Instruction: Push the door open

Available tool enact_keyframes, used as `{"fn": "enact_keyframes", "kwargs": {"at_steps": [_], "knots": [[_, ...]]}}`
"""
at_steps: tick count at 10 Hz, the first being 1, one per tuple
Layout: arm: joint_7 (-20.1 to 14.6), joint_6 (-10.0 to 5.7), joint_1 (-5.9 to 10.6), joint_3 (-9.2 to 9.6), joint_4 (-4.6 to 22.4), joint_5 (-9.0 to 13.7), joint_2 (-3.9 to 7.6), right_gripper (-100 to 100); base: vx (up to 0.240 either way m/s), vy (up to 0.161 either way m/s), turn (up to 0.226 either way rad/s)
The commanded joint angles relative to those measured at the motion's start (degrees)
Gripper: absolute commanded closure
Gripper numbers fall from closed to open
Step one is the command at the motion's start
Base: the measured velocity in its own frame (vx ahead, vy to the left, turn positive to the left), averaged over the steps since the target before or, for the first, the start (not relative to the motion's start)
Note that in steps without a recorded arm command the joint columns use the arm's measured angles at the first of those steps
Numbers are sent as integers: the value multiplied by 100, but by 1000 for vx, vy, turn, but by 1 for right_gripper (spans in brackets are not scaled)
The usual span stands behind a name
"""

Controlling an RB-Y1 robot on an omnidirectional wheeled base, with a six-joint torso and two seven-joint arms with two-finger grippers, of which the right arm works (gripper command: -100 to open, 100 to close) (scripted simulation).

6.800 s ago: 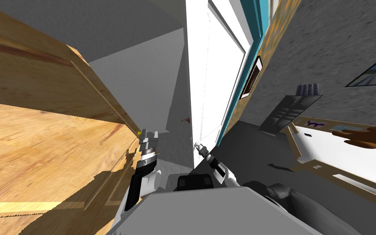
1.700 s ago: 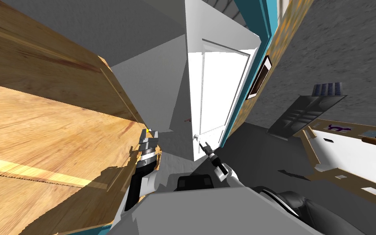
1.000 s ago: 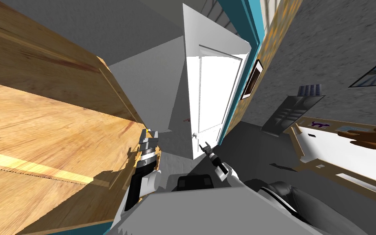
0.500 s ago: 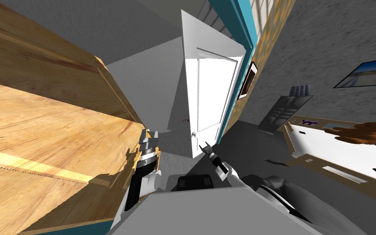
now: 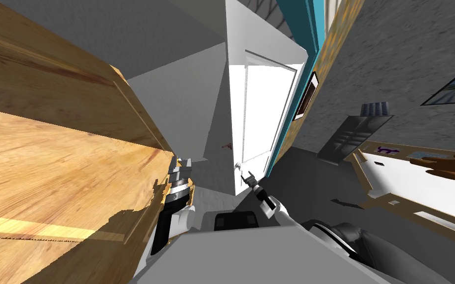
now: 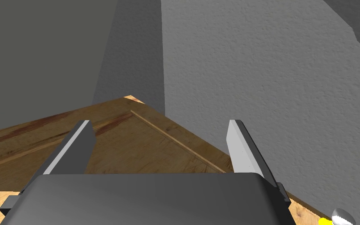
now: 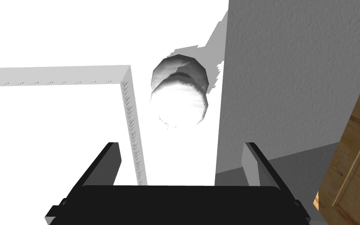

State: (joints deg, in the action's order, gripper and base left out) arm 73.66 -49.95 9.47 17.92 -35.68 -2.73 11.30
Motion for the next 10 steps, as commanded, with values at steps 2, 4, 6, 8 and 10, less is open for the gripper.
{"fn": "enact_keyframes", "kwargs": {"at_steps": [2,4,6,8,10], "knots": [[52,10,8,-34,15,18,-38,-100,199,57,29],[82,14,14,-56,30,29,-61,-100,190,74,27],[70,14,12,-49,22,25,-53,100,35,15,-4],[70,14,12,-49,22,25,-53,100,-23,-16,9],[70,14,12,-49,22,25,-53,100,-11,-5,-3]]}}
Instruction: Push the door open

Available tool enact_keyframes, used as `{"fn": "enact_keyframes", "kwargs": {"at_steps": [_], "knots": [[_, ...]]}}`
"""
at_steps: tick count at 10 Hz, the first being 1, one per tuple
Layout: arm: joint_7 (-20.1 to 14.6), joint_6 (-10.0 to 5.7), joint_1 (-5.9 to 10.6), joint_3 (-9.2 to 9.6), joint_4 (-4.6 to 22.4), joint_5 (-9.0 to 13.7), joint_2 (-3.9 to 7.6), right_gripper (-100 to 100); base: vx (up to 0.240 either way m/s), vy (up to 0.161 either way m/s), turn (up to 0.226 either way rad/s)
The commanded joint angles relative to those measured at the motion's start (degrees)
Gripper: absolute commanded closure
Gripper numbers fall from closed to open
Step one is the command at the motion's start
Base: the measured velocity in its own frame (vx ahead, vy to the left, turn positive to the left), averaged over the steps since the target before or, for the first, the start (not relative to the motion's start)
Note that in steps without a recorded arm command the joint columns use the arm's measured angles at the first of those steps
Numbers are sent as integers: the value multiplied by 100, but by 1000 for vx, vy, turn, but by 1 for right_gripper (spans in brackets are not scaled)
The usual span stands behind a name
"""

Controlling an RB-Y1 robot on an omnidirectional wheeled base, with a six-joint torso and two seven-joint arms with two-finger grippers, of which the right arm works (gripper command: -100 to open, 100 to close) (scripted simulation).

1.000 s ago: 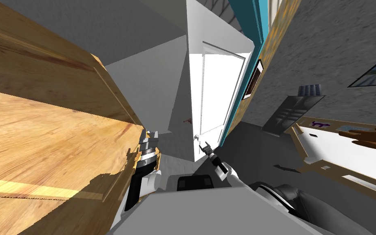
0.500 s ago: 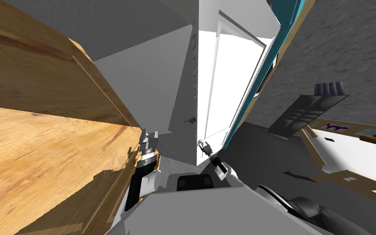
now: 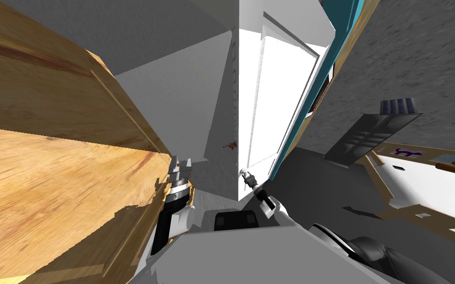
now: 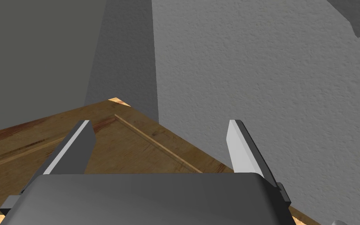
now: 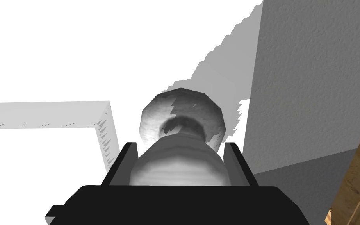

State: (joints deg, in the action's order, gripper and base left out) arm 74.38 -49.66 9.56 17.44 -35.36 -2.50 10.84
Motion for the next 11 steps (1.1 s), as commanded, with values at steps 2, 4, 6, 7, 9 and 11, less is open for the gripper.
{"fn": "enact_keyframes", "kwargs": {"at_steps": [2,4,6,7,9,11], "knots": [[-206,0,3,17,6,40,-5,100,8,2,-10],[-376,-1,7,31,10,72,-10,100,22,10,-19],[-680,-2,16,58,16,135,-20,100,29,9,-19],[-838,-3,20,72,20,168,-25,100,39,15,-22],[-1155,-5,29,102,28,238,-35,100,34,19,-21],[-1372,-6,36,122,33,285,-42,100,40,15,-19]]}}
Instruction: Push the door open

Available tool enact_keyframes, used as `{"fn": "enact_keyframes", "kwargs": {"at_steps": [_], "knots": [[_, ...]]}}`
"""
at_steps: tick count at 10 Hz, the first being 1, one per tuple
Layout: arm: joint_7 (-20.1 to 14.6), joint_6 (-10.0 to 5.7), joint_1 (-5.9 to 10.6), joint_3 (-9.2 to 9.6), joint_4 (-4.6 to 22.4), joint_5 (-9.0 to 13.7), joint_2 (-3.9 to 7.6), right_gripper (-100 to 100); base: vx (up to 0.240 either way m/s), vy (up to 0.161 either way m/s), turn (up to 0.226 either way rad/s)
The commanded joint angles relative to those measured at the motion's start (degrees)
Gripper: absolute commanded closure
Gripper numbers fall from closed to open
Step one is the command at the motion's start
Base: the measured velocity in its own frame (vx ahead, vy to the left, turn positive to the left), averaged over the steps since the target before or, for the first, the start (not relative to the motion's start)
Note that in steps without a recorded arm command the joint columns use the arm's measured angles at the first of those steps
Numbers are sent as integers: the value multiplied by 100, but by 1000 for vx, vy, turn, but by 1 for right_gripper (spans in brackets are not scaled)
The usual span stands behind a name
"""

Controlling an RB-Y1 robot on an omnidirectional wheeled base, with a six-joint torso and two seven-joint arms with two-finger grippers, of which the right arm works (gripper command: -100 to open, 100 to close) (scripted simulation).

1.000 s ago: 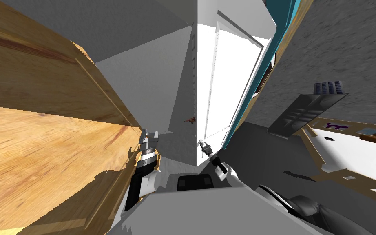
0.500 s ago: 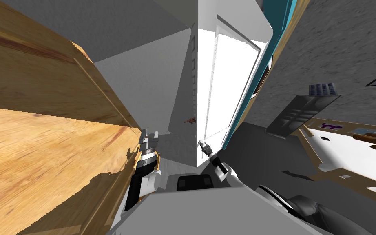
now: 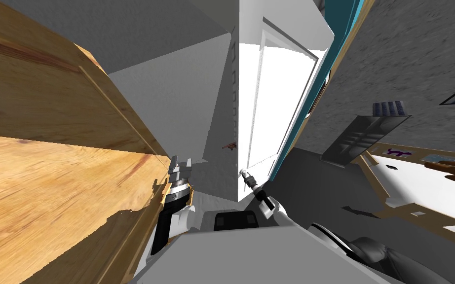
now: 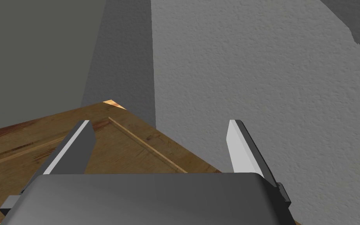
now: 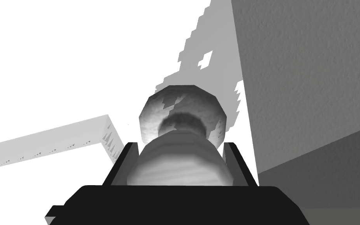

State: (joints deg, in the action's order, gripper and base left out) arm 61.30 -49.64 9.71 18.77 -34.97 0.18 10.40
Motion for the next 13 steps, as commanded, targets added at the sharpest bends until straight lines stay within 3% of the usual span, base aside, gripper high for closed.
{"fn": "enact_keyframes", "kwargs": {"at_steps": [1,13], "knots": [[-269,-9,28,8,-1,65,-6,100,27,12,-18],[-1949,-19,89,204,48,522,-78,100,38,16,-25]]}}
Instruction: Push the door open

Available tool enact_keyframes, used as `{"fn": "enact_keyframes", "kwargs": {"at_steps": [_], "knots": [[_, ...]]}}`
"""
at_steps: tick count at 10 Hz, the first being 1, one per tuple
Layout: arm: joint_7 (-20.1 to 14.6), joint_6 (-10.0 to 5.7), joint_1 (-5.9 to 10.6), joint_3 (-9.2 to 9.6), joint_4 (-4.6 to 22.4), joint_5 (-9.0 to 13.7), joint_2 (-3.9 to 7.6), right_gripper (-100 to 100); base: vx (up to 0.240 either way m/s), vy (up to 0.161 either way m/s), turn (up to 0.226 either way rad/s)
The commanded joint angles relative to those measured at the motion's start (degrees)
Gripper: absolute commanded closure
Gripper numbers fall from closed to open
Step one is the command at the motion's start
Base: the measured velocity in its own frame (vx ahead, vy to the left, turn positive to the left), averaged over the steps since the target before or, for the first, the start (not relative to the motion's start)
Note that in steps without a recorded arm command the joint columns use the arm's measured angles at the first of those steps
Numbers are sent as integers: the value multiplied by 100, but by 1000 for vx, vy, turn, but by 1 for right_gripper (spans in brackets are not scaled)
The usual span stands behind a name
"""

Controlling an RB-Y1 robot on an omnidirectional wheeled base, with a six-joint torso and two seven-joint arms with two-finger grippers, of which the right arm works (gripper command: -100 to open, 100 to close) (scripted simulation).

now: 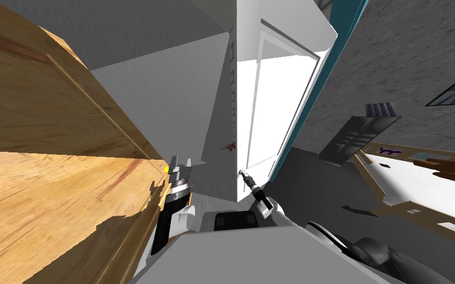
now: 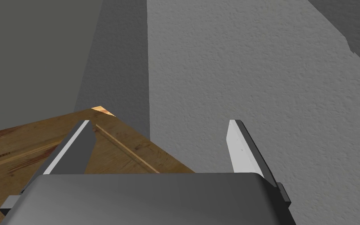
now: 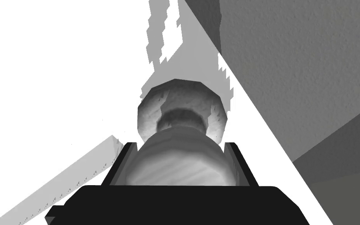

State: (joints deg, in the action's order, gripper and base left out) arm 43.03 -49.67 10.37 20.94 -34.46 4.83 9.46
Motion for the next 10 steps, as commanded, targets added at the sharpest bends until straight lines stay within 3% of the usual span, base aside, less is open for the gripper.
{"fn": "enact_keyframes", "kwargs": {"at_steps": [1,10], "knots": [[-215,-16,23,-12,-3,56,16,100,48,12,-21],[-1525,-26,82,173,44,488,-55,100,46,21,-32]]}}
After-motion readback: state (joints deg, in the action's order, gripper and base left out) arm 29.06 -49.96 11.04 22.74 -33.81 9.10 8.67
